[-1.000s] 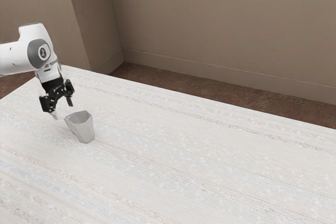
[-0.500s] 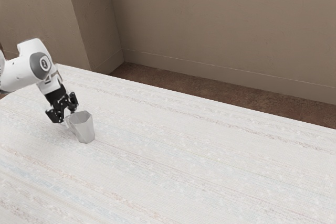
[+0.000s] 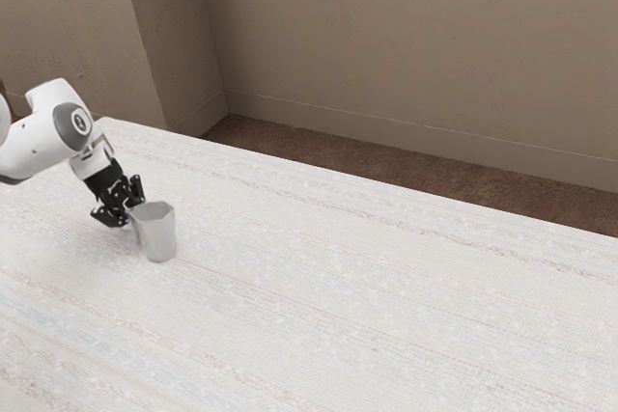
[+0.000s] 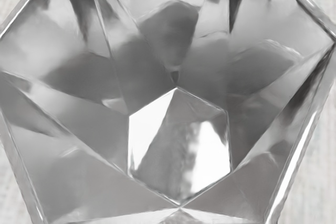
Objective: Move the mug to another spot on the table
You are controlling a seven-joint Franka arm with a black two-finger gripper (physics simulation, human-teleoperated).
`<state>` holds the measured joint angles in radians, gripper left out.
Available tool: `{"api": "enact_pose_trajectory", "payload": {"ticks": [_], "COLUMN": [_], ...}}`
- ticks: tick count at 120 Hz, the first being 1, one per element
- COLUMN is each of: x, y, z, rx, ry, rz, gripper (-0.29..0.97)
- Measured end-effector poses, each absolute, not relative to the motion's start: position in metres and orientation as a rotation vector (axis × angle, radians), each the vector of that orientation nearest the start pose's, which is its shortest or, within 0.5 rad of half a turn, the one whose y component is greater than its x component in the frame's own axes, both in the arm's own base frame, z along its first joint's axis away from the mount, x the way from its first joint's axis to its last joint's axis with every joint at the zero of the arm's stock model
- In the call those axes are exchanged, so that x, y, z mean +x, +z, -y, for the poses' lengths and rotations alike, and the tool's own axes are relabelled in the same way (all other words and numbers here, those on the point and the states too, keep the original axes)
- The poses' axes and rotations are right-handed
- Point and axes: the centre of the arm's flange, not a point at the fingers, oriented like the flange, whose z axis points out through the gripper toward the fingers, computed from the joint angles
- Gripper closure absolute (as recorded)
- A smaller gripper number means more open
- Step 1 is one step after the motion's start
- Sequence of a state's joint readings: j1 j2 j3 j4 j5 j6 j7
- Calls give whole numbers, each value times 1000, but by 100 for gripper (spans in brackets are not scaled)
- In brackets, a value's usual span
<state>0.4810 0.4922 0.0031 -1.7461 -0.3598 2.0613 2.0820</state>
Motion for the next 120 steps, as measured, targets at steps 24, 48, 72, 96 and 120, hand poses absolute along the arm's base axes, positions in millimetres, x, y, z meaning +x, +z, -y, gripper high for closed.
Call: {"api": "enact_pose_trajectory", "payload": {"ticks": [24, 48, 72, 96, 120], "x": [583, 594, 605, 612, 617], "y": [310, 315, 317, 307, 299], "z": [-278, -248, -193, -146, -113], "rx": [-2532, -2519, -2463, -2412, -2376], "ry": [-488, -614, -666, -648, -656], "rz": [-2161, -2213, -2345, -2463, -2532], "gripper": [62, 66, 67, 72, 78]}}
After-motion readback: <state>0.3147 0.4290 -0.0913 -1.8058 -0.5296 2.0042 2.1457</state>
